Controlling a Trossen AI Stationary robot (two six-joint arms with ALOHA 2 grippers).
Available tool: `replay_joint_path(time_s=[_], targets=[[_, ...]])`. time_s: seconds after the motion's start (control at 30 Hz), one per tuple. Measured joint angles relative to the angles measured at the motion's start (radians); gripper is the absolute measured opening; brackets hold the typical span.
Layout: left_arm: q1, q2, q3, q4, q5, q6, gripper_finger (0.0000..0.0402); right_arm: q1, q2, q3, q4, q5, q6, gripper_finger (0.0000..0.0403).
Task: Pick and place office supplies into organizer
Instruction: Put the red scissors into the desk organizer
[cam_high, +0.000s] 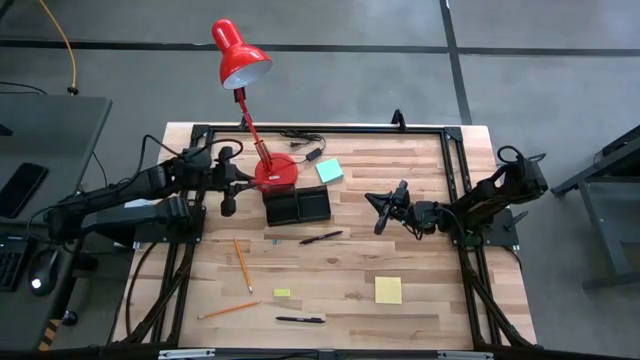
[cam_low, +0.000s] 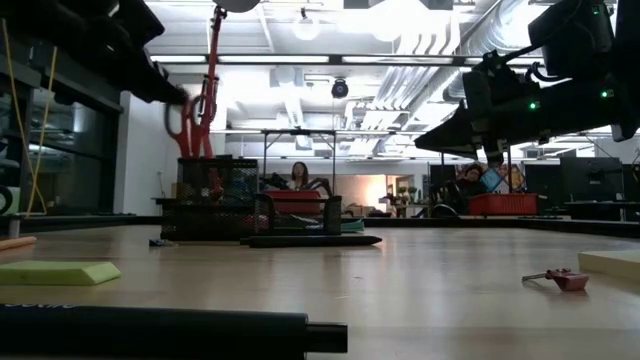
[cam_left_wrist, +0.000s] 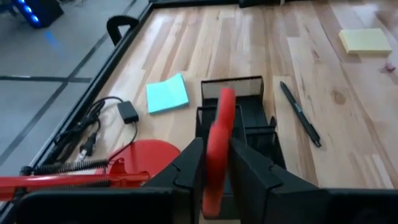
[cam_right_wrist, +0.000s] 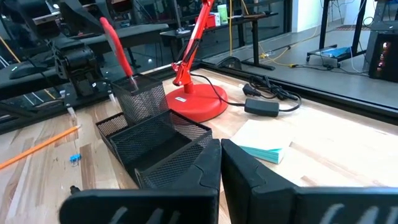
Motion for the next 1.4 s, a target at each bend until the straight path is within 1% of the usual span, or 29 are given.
replay_joint_path(time_s=[0.27, 0.4, 0.57, 0.7, 0.77, 0.9, 1.07, 1.13, 1.2, 1.23, 1.3, 1.33, 1.4], targets=[[0.000, 0.000, 0.000, 0.006, 0.017, -0.002, 0.0059, 0.000, 0.000, 0.000, -0.020, 0.000, 0.017, 0.0000], [0.000, -0.011, 0.000, 0.037, 0.050, -0.018, 0.0059, 0.000, 0.000, 0.000, -0.037, 0.000, 0.034, 0.0000], [0.000, -0.010, 0.000, 0.048, 0.061, -0.017, 0.0060, 0.000, 0.000, 0.000, -0.041, 0.000, 0.034, 0.0000], [0.000, -0.009, 0.000, 0.030, 0.054, 0.024, 0.0060, 0.000, 0.000, 0.000, -0.041, 0.000, 0.034, 0.0000], [0.000, -0.009, 0.000, 0.017, 0.029, 0.046, 0.0061, 0.000, 0.000, 0.000, -0.041, -0.003, 0.034, 0.0000], [0.000, -0.009, 0.000, 0.016, 0.018, 0.055, 0.0070, 0.000, 0.000, 0.000, -0.041, -0.031, 0.034, 0.0000], [0.000, -0.009, 0.000, 0.003, 0.012, 0.051, 0.0089, 0.000, 0.000, 0.000, -0.041, -0.015, 0.034, 0.0000], [0.000, -0.009, 0.000, 0.001, 0.009, 0.049, 0.0090, 0.000, 0.000, 0.000, -0.041, -0.005, 0.034, 0.0000], [0.000, -0.009, 0.000, 0.005, 0.009, 0.050, 0.0078, 0.000, 0.000, 0.000, -0.041, -0.001, 0.034, 0.0000], [0.000, -0.009, 0.000, 0.008, 0.009, 0.050, 0.0065, 0.000, 0.000, 0.000, -0.041, -0.001, 0.034, 0.0000], [0.000, -0.009, 0.000, 0.015, 0.013, 0.050, 0.0027, 0.000, 0.000, 0.000, -0.042, -0.001, 0.034, 0.0000], [0.000, -0.009, 0.000, 0.019, 0.021, 0.053, 0.0015, 0.000, 0.000, 0.000, -0.043, -0.001, 0.033, 0.0000], [0.000, -0.009, 0.000, 0.039, 0.035, 0.058, 0.0011, 0.000, 0.000, 0.000, -0.045, 0.000, 0.027, 0.0000]])
